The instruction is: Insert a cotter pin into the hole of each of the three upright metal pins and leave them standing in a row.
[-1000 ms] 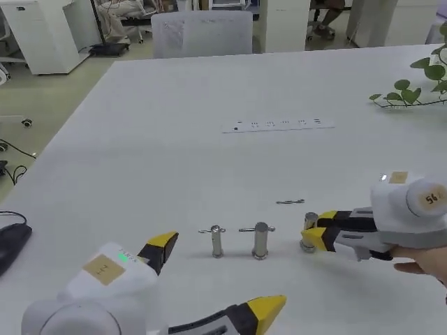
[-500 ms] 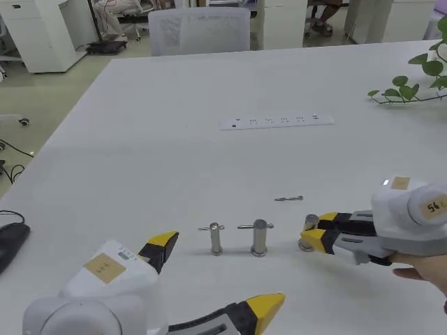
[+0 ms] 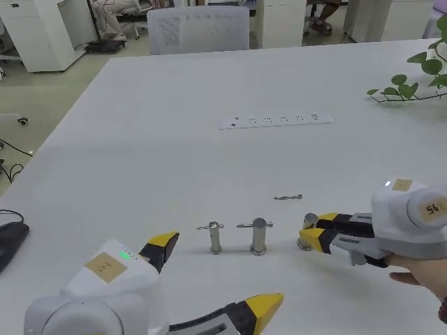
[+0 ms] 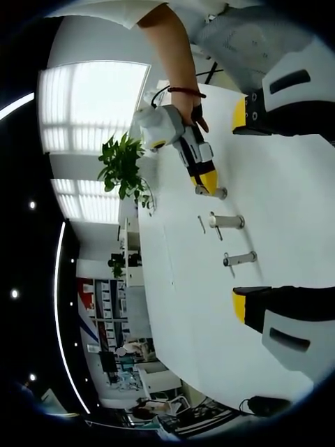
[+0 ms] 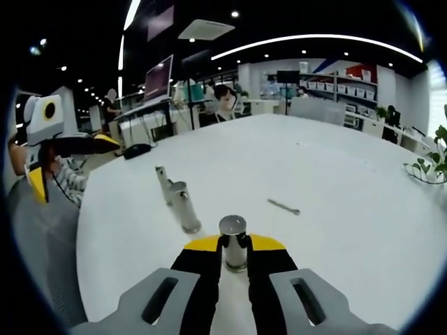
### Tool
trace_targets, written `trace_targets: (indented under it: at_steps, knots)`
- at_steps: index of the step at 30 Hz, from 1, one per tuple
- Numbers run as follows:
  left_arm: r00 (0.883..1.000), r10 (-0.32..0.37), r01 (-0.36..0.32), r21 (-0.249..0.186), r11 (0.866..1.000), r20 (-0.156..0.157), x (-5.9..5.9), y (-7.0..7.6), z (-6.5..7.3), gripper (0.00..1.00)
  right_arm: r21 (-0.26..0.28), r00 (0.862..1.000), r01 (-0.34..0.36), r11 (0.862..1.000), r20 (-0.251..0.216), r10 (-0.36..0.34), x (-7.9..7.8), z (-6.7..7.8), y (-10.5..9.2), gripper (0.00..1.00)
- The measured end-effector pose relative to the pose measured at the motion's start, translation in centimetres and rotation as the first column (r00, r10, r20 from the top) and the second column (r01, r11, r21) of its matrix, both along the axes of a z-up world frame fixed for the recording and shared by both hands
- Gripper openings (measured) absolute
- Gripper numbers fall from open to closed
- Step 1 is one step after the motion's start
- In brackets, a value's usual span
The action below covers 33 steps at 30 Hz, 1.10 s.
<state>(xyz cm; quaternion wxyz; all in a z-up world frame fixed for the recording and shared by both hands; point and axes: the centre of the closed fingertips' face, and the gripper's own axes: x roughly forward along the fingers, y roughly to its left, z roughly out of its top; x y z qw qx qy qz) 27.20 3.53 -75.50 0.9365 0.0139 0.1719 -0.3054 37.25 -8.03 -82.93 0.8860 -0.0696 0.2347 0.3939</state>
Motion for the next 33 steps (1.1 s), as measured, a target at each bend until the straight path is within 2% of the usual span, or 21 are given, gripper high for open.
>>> trace_targets:
  at_steps: [15,17,20,26,30,33]
  knots:
    - [1.000,-0.006,0.006,0.002,1.000,-0.003,-0.1,0.0,-0.1,0.89,0.007,1.000,0.005,1.000,0.000,-0.005,-0.5,0.0,0.3,0.15]
    - [1.000,-0.007,0.007,0.002,1.000,-0.002,-0.1,-0.1,-0.1,0.89,0.024,1.000,0.012,1.000,-0.008,-0.011,-0.4,0.1,0.3,0.20]
    - [1.000,-0.007,0.007,0.002,1.000,0.000,-0.1,-0.1,0.0,0.88,0.062,1.000,0.022,0.998,-0.001,-0.022,-0.3,0.7,0.3,0.30]
    - [1.000,-0.007,0.007,0.001,1.000,0.005,-0.1,-0.1,0.1,0.88,0.103,1.000,0.020,0.995,-0.015,-0.019,-0.6,2.2,0.4,0.37]
    - [1.000,-0.012,0.012,0.000,1.000,0.006,-0.2,-0.2,0.1,0.89,0.117,0.999,0.028,0.993,-0.023,-0.026,-0.3,3.8,0.1,0.39]
    - [1.000,-0.016,0.016,-0.002,1.000,0.009,-0.2,-0.3,0.2,0.89,0.115,0.999,0.037,0.993,-0.041,-0.032,0.7,4.6,-0.7,0.39]
